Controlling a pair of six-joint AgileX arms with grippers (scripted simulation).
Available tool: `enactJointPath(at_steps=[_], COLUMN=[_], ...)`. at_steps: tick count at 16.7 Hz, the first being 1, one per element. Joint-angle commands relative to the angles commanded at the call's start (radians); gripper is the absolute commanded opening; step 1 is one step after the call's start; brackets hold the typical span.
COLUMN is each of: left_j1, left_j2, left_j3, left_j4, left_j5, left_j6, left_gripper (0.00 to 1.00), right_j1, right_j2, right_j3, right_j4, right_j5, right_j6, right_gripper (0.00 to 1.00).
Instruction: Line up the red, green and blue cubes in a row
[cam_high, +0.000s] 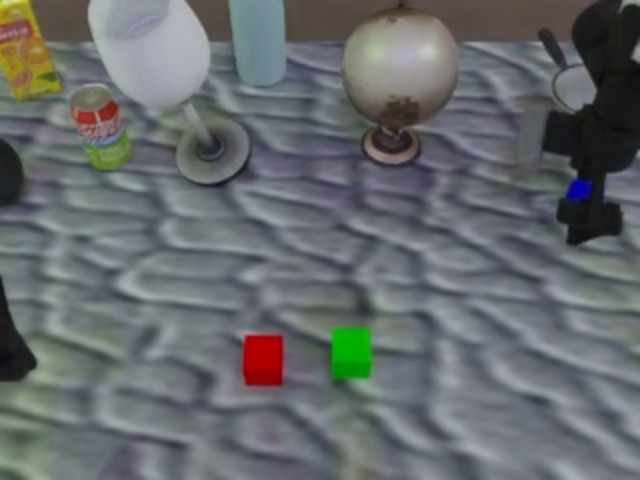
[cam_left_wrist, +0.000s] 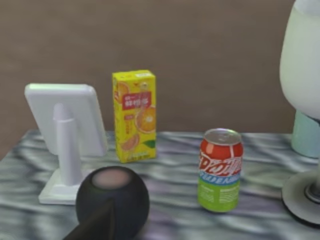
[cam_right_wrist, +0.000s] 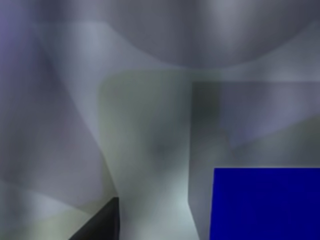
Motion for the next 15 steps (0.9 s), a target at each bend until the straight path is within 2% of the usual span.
enactJointPath(at_steps=[11,15], left_j1=[0.0,0.0], left_j2=[0.0,0.0], left_j3=[0.0,0.0], left_j4=[0.0,0.0], left_j5=[0.0,0.0], left_j6=[0.0,0.0], left_gripper=[1.0,1.0], right_j1=[0.0,0.0], right_j2=[0.0,0.0], right_j3=[0.0,0.0], right_j4=[0.0,0.0], right_j5=[0.0,0.0], right_j6=[0.0,0.0], right_gripper=[0.02,0.0])
